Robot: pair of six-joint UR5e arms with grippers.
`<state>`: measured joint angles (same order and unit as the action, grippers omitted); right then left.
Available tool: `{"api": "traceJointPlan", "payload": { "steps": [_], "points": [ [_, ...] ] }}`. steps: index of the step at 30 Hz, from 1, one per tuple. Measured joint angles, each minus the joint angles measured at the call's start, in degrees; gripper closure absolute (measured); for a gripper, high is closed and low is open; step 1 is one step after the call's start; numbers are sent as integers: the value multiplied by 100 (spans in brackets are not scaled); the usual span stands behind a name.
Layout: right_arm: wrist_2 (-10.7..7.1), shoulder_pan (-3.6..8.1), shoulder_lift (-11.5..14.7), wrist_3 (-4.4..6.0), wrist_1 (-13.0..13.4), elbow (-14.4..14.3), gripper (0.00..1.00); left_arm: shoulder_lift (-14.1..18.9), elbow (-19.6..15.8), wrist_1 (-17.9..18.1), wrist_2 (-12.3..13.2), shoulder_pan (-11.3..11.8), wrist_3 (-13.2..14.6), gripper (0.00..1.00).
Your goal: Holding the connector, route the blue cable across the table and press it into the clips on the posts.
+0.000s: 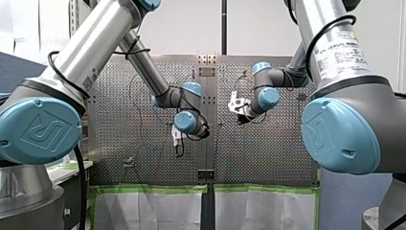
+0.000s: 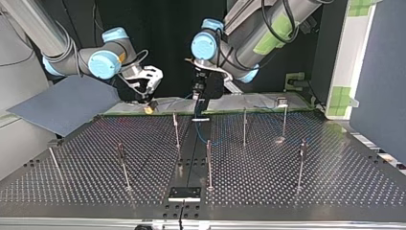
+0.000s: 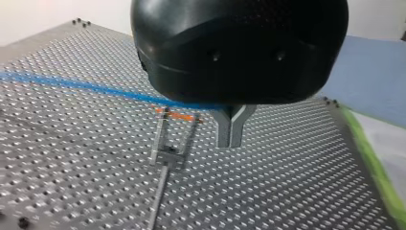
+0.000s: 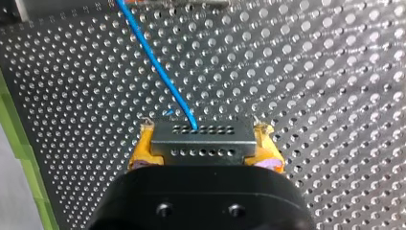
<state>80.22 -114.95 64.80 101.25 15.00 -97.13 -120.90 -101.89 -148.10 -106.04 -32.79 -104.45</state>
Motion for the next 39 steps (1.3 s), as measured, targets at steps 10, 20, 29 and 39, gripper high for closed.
{"api": "traceJointPlan", "payload": {
  "steps": [10, 20, 29, 39],
  "points": [
    [-105, 165, -109, 32, 143, 2, 100, -22, 257, -58, 157, 89, -89, 100],
    [-349, 315, -198, 113, 323, 3, 100, -461, 723, -259, 302, 122, -122, 100],
    [-429, 462, -377, 123, 466, 50, 100, -678, 1144, -306, 371, 235, -134, 100],
    [-456, 606, -465, 152, 564, 142, 100, -683, 1203, -285, 566, 429, -123, 100]
  ]
}}
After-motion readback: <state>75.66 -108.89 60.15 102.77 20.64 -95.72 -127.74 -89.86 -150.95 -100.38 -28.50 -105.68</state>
